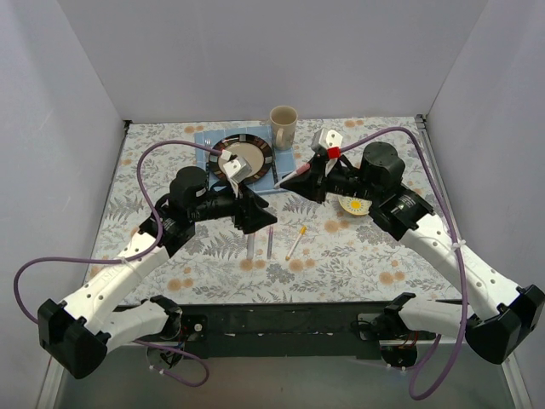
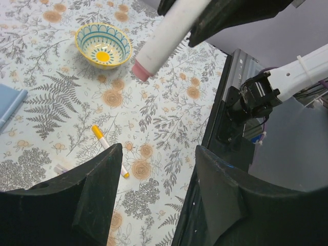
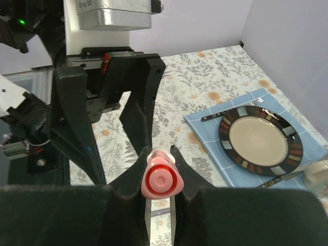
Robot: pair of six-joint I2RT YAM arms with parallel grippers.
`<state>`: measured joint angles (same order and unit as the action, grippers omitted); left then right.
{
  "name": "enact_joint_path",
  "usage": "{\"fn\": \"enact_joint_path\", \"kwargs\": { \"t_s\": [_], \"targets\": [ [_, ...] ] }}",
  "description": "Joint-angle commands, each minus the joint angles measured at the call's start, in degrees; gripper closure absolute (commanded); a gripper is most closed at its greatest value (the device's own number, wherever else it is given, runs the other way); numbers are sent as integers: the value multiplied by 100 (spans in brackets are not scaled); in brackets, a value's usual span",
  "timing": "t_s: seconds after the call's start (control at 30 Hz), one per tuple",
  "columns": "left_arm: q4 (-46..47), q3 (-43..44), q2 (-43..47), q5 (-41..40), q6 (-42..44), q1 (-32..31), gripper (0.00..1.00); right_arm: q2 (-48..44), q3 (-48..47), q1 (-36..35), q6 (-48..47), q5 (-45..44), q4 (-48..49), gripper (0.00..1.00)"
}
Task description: Insert the pens into the pen caps
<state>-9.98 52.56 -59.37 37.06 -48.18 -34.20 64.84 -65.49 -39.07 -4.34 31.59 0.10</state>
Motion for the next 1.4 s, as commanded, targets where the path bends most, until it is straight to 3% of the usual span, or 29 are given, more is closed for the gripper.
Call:
{"fn": "enact_joint_path", "kwargs": {
  "t_s": [0.0,0.33,0.7,1.03,1.17,1.3,1.33,1.37],
  "targets": [
    [171,132,119,406,292,27,42,-235,-51,-13,363,461,25,99],
    [725,220,32,1137,292,27,41,-200,142,-22,512,857,-1,99],
    [927,264,-197,1558,310,27,48,-112,292,-75,618,1252,157,99],
    [1209,229,-312,1893,301,27,66,20,371,-206,724,1507,324,99],
    [1314,141,-276,1989,283,27,96,73,380,-233,785,1543,403,99],
    [1428,10,-241,2086,187,36,100,55,458,-224,1118,1473,814,99],
    [1481,-26,-215,2095,126,27,100,20,580,-224,1241,1412,964,94],
    [1533,-78,-189,2095,21,27,100,-6,686,-224,1390,1237,1201,81]
  ]
}}
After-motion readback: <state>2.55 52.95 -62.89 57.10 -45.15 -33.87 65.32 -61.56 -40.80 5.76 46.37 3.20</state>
